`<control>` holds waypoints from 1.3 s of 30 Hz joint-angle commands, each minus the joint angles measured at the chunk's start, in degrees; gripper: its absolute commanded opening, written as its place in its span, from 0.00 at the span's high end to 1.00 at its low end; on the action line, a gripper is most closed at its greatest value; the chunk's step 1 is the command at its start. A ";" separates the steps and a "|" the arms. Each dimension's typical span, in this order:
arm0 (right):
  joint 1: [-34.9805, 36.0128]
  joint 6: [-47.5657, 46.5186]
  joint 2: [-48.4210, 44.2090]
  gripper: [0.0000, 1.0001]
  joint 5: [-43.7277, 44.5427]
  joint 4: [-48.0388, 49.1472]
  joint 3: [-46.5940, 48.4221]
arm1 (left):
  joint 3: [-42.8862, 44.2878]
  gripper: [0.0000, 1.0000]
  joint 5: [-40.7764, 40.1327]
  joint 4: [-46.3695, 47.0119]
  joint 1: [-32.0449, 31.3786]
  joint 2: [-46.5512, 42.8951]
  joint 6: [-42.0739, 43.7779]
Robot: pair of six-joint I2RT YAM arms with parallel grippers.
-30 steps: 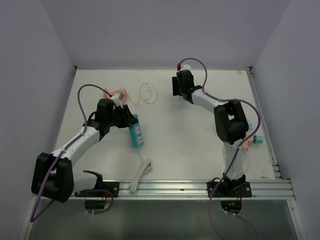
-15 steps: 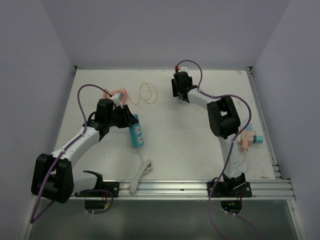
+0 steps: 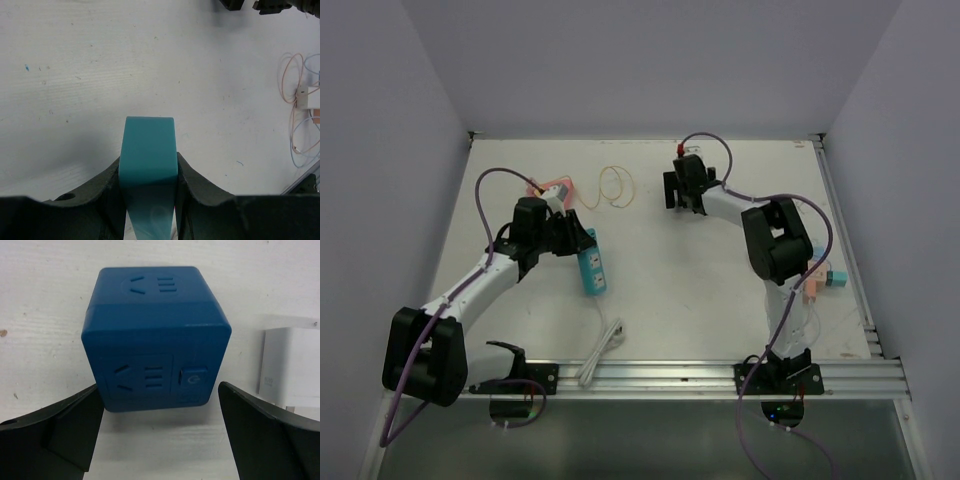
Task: Pull the plug off the socket
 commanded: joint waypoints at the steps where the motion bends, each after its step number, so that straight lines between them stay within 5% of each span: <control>1: -0.32 1.85 -5.76 0.02 -2.01 -1.61 -2.75 | 3.15 1.00 0.56 -1.52 0.24 -0.75 1.75; 8: -0.32 2.82 -12.62 0.02 -5.70 -3.18 -7.59 | 2.53 1.00 0.56 -2.23 0.24 -1.89 0.34; 14: 0.73 6.33 -22.27 0.02 -17.81 -5.03 -13.83 | 2.27 1.00 0.03 -1.62 0.24 -2.16 -1.42; 20: 10.21 5.20 -28.70 0.02 -24.68 -7.23 -19.45 | 2.53 1.00 -0.67 0.84 0.24 1.61 -2.82; 29: 24.46 8.35 -37.32 0.04 -22.14 -5.67 -29.29 | 6.66 0.99 3.72 9.46 -2.56 14.44 -5.28; 33: 26.13 10.03 -39.26 0.04 -22.13 -4.07 -32.47 | 9.03 0.91 4.86 12.35 -4.07 21.56 -8.35; 39: 30.08 5.64 -37.76 0.04 -23.89 -6.53 -30.63 | 11.23 0.53 4.86 12.98 -4.07 25.87 -8.72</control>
